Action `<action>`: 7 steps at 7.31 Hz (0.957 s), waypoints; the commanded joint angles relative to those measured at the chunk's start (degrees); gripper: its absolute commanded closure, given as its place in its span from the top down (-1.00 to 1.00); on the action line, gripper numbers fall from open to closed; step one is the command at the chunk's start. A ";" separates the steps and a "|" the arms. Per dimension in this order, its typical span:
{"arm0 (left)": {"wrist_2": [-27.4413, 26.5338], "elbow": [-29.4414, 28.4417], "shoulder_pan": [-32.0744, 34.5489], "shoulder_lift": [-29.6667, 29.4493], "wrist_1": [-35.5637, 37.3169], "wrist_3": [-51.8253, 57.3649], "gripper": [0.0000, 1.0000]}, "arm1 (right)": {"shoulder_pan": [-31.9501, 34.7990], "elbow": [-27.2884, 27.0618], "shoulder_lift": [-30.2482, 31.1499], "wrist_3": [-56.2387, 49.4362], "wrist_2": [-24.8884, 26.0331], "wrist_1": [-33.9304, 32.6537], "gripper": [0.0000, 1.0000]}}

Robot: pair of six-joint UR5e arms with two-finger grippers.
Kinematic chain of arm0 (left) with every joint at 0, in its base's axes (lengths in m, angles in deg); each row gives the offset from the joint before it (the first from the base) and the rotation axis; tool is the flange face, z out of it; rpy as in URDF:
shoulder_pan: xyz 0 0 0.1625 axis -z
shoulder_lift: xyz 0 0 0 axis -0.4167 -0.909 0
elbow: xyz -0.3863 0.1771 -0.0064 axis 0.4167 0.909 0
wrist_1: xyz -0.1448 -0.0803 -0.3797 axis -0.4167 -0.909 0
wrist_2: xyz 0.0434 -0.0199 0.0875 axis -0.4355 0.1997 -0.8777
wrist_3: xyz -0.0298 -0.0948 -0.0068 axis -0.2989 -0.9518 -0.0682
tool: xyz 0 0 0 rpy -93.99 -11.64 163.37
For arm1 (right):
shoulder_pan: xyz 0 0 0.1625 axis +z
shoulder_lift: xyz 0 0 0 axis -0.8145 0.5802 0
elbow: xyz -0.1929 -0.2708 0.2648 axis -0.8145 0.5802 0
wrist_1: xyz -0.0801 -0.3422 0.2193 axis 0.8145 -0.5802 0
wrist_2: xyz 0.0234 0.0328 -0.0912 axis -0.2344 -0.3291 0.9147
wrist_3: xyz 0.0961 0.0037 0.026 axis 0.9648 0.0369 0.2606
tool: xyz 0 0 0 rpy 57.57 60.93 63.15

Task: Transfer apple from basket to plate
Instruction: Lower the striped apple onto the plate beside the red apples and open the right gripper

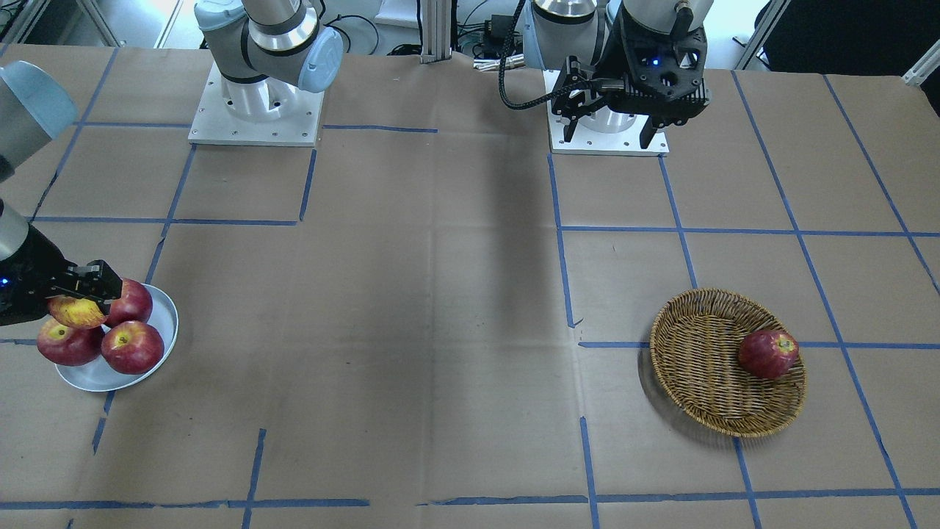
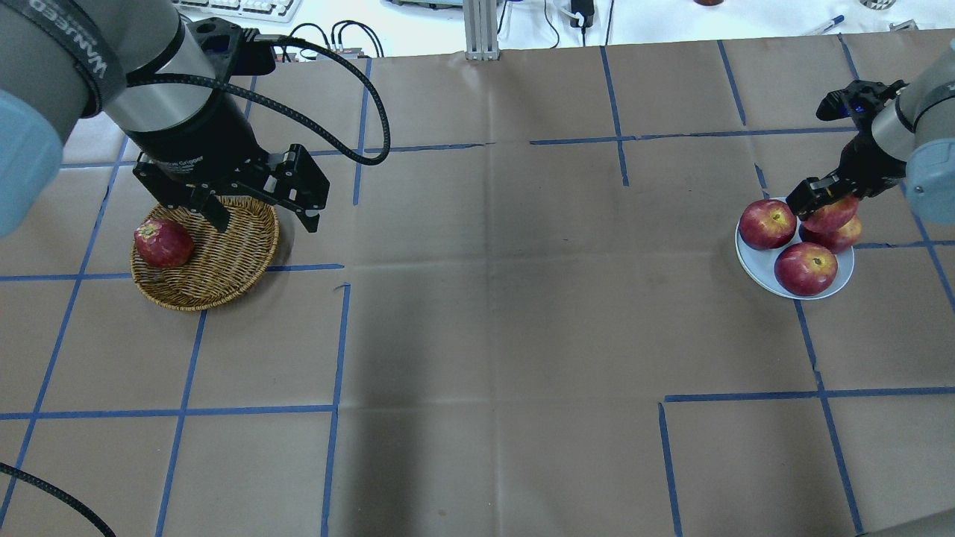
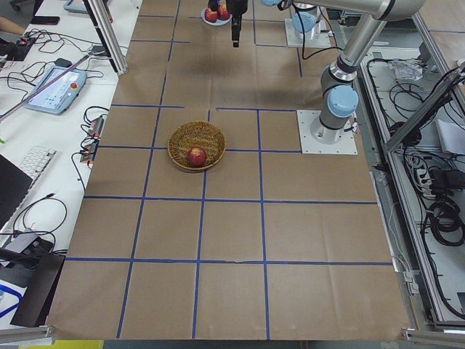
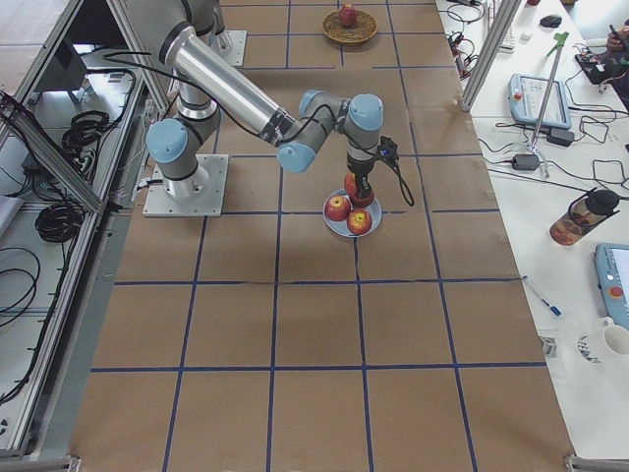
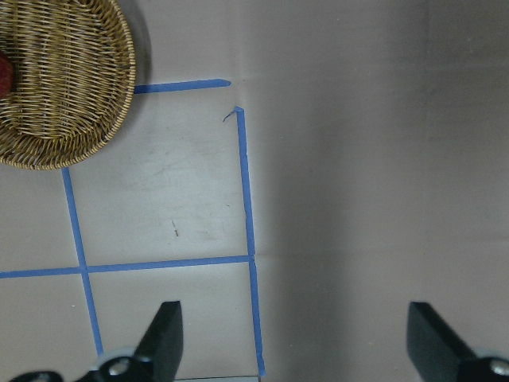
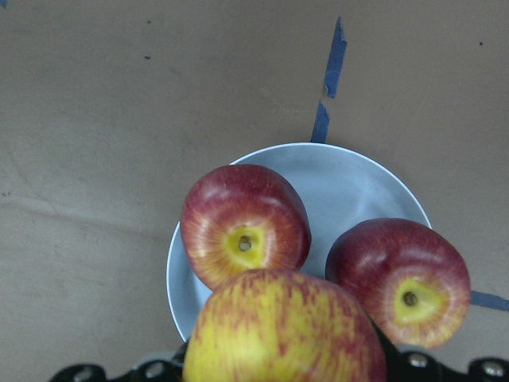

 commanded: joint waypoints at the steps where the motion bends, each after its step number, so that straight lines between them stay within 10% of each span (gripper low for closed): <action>1: 0.00 0.00 0.00 0.00 -0.04 0.01 0.98 | -0.91 -1.53 -1.63 -0.52 -0.06 -3.44 0.18; 5: 0.00 0.00 0.00 0.00 -0.04 0.01 0.98 | -0.92 -1.89 -2.43 -0.34 -0.24 -3.62 0.24; 7: 0.00 0.00 0.00 0.09 -0.04 0.01 0.98 | -0.92 -1.80 -2.52 -0.17 -0.33 -4.58 0.78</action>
